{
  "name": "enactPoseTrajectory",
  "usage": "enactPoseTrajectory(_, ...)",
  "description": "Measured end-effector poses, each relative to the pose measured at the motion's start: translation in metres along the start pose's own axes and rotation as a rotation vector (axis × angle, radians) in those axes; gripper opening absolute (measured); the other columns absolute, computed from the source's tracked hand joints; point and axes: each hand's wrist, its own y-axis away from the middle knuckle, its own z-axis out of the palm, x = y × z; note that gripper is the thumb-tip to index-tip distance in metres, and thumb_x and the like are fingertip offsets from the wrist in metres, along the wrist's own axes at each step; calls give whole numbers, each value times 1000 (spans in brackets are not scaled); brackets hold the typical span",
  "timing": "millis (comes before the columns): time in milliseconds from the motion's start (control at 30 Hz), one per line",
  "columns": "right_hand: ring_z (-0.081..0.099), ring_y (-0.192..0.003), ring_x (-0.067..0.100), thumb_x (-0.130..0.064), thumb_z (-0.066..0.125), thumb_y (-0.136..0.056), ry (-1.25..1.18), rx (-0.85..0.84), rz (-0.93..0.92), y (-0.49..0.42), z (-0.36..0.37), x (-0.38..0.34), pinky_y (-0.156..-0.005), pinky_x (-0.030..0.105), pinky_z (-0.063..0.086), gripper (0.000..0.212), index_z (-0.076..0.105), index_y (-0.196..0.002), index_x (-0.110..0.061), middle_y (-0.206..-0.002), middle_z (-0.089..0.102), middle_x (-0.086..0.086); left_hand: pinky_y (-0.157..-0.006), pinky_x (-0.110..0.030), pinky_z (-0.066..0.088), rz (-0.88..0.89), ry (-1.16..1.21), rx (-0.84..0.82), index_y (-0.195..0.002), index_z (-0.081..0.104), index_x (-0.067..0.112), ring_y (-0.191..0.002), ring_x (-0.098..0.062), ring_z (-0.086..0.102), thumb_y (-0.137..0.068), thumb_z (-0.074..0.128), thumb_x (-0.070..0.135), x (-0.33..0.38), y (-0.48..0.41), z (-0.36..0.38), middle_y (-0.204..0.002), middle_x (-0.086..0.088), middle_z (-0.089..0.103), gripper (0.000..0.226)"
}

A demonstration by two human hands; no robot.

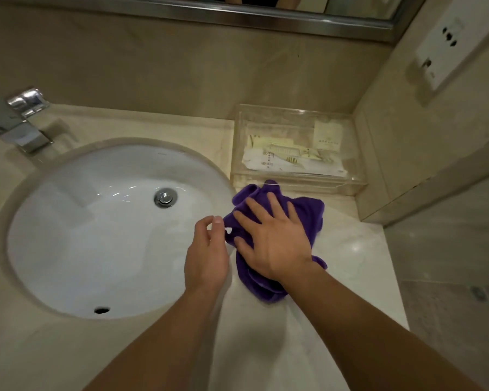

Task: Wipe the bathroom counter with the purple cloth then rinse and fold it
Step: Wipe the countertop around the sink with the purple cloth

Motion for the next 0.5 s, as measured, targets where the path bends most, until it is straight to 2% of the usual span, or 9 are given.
enactPoseTrajectory(100, 12, -154, 31, -50, 29, -102, -27, 55, -65, -20, -2, 5, -124, 53, 9, 54, 33, -154, -36, -165, 25, -7, -92, -42, 47, 84, -109, 81, -130, 47, 33, -104, -18, 60, -96, 25, 63, -3, 1, 8, -111, 12, 65, 51)
enactPoseTrajectory(167, 20, -152, 29, -47, 33, -101, -52, 85, -50, -31, -3, 5, -123, 51, 12, 53, 38, -152, -35, -163, 31, -8, -95, -45, 47, 154, -216, 117, -135, 45, 33, -108, -18, 58, -89, 17, 70, -4, 1, 11, -117, 10, 63, 65)
enactPoseTrajectory(233, 25, -150, 29, -47, 36, -99, -76, 102, -13, -34, -3, 6, -122, 50, 14, 53, 42, -150, -34, -160, 36, -9, -97, -48, 45, 192, -315, 139, -137, 45, 29, -112, -21, 57, -88, 15, 69, -5, 0, 14, -122, 5, 63, 69)
enactPoseTrajectory(367, 25, -150, 30, -49, 35, -98, -95, 81, 126, -27, -4, 21, -122, 48, 16, 57, 38, -152, -32, -161, 35, -8, -96, -48, 44, 231, -549, 129, -138, 46, 23, -113, -28, 57, -93, 15, 63, -4, -3, 13, -128, -4, 63, 68)
enactPoseTrajectory(500, 27, -149, 31, -51, 31, -98, -79, 71, 323, 7, 5, 73, -121, 47, 22, 60, 35, -154, -33, -162, 33, -7, -98, -49, 42, 233, -612, 83, -139, 47, 20, -115, -32, 56, -95, 15, 62, -7, -2, 17, -128, -8, 63, 68)
